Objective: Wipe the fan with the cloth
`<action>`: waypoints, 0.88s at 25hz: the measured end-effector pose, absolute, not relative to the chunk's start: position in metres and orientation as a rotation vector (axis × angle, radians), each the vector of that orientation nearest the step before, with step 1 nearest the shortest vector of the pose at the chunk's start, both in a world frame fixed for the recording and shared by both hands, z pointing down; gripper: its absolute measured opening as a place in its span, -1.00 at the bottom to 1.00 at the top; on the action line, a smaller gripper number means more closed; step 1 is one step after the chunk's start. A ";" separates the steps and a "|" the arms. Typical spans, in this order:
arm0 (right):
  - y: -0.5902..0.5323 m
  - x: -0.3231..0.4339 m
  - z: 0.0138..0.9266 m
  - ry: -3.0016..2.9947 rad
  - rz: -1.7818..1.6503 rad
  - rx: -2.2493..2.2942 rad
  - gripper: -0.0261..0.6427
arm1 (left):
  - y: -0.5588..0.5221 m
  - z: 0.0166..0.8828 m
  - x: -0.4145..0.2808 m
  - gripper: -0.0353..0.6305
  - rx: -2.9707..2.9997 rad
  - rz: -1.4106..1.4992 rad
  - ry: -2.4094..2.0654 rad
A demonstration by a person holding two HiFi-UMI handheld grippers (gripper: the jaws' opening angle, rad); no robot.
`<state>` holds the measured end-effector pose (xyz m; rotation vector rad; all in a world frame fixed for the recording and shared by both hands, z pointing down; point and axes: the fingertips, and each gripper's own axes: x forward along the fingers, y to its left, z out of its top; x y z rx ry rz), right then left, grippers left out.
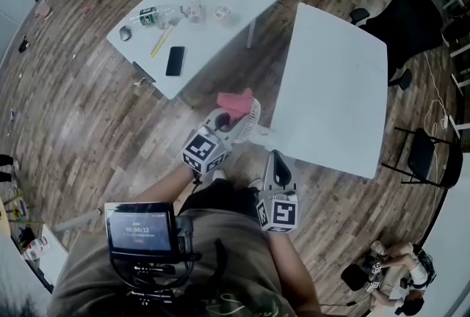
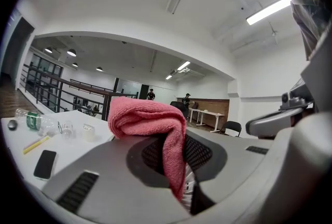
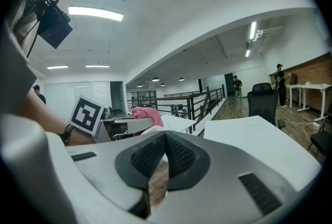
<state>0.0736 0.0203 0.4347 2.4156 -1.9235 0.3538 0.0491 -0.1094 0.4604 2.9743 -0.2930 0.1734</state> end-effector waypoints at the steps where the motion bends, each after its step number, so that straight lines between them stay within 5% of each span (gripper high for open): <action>1: 0.022 0.075 0.435 -1.913 0.354 2.422 -0.91 | -0.111 0.462 0.050 -0.69 2.970 0.176 -0.292; 22: 0.018 0.093 0.449 -1.780 0.399 2.488 -0.91 | -0.159 0.499 0.072 -0.68 2.834 0.227 -0.260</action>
